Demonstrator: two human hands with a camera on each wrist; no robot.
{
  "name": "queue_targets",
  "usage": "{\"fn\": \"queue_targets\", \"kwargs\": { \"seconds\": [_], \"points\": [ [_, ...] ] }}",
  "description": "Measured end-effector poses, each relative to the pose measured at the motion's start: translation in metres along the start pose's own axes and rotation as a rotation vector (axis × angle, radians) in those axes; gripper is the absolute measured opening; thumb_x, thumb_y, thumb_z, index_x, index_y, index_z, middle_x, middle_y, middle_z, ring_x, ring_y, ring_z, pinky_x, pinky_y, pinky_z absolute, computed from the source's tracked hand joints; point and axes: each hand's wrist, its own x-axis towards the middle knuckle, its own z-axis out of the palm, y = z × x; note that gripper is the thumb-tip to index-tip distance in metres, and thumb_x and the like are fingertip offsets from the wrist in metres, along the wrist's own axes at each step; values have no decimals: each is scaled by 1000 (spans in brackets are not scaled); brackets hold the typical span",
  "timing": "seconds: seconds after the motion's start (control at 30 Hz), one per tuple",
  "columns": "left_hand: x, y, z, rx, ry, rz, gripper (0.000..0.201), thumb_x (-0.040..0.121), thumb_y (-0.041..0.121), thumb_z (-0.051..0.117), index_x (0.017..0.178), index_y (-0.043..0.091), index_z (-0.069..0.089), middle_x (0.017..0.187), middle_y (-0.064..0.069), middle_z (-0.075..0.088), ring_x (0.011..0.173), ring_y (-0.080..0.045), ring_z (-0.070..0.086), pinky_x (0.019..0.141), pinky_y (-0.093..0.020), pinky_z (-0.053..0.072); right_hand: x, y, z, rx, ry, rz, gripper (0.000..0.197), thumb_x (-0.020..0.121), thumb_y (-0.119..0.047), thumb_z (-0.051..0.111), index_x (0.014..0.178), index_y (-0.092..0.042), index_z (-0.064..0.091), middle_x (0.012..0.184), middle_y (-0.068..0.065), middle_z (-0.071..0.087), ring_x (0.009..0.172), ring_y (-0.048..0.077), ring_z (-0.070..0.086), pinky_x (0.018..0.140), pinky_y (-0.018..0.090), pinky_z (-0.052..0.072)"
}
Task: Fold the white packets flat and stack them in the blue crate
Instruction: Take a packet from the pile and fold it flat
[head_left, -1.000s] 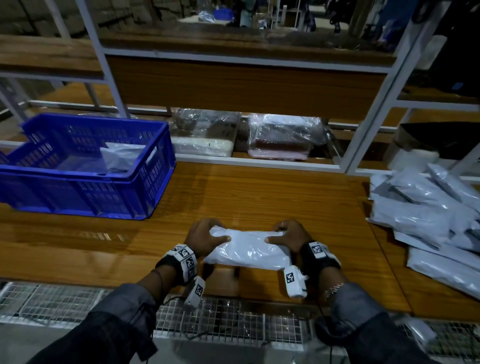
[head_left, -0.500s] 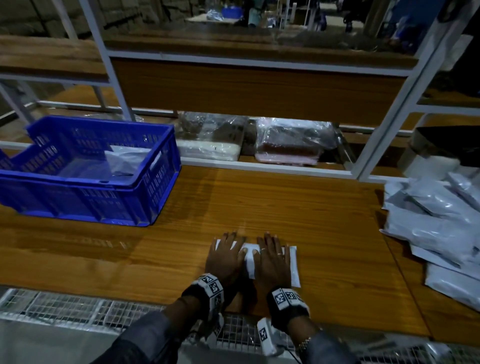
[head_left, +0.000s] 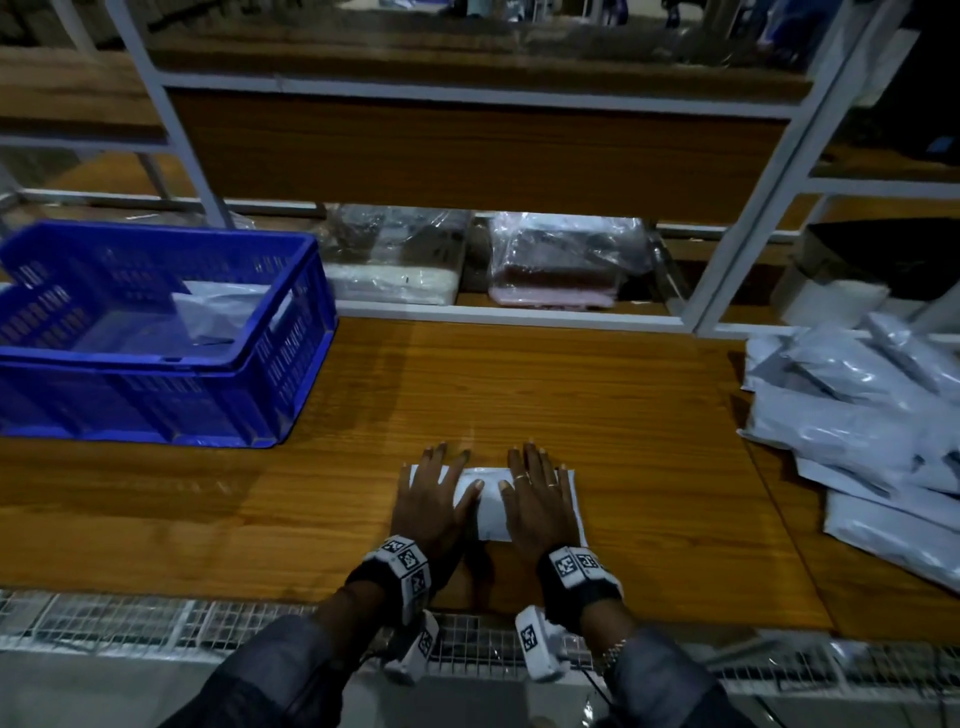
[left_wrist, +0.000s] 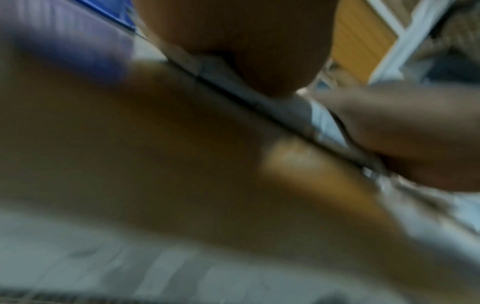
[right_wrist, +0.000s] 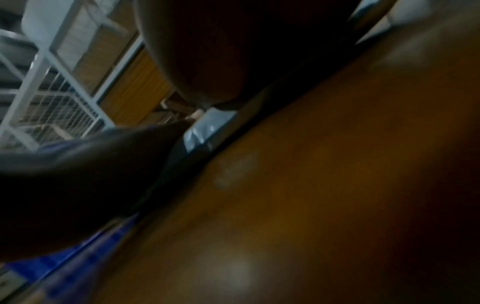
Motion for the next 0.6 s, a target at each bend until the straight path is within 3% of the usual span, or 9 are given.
{"fn": "queue_targets", "kwargs": {
  "seconds": [0.07, 0.13, 0.2, 0.3, 0.4, 0.5, 0.6],
  "points": [
    [-3, -5, 1, -38, 50, -58, 71, 97, 72, 16, 152, 36, 40, 161, -10, 33, 150, -32, 26, 118, -61, 18, 1, 10, -5, 11, 12, 54, 86, 89, -61, -10, 162, -19, 5, 169, 3, -9, 155, 19, -9, 123, 42, -13],
    [-7, -5, 0, -50, 72, -82, 75, 94, 76, 9, 154, 38, 35, 164, -8, 27, 153, -30, 18, 121, -59, 10, 1, 18, -7, 49, 16, 104, 80, 97, -63, 3, 162, -17, 3, 168, 2, -10, 155, 17, -10, 122, 39, -14],
    [-8, -3, 1, -55, 88, -88, 76, 94, 76, 7, 155, 38, 34, 166, -8, 24, 154, -28, 16, 122, -57, 6, 1, 20, -5, 79, -6, 135, 77, 100, -61, 10, 162, -16, 1, 168, 2, -11, 155, 17, -11, 122, 37, -14],
    [-6, 0, 7, -40, 111, -108, 71, 97, 74, 13, 154, 39, 36, 166, -9, 23, 154, -28, 16, 123, -55, 2, 0, 18, -1, 50, 31, 146, 87, 90, -63, -7, 162, -14, 2, 169, 3, -7, 155, 17, -8, 123, 37, -13],
    [-7, 1, 6, 8, 112, -114, 72, 97, 76, 8, 155, 41, 33, 167, -8, 20, 155, -27, 13, 124, -55, 0, -1, 11, -1, 12, 59, 157, 84, 93, -59, -6, 161, -11, 6, 169, 7, -2, 156, 20, -3, 124, 38, -11],
    [-6, 2, 5, 32, 76, -94, 70, 97, 74, 9, 154, 41, 34, 165, -11, 24, 153, -30, 18, 122, -61, 5, 0, 11, -4, 15, 17, 178, 72, 104, -54, 12, 161, -11, 4, 169, 7, -2, 156, 20, -4, 125, 41, -8],
    [-3, 1, -2, 52, 49, -59, 65, 101, 68, 18, 148, 34, 48, 156, -15, 42, 146, -36, 35, 118, -67, 10, 0, 8, -9, -46, -6, 166, 74, 101, -53, 7, 161, -9, 5, 169, 8, -1, 156, 21, -3, 124, 43, -10]
  ]
}}
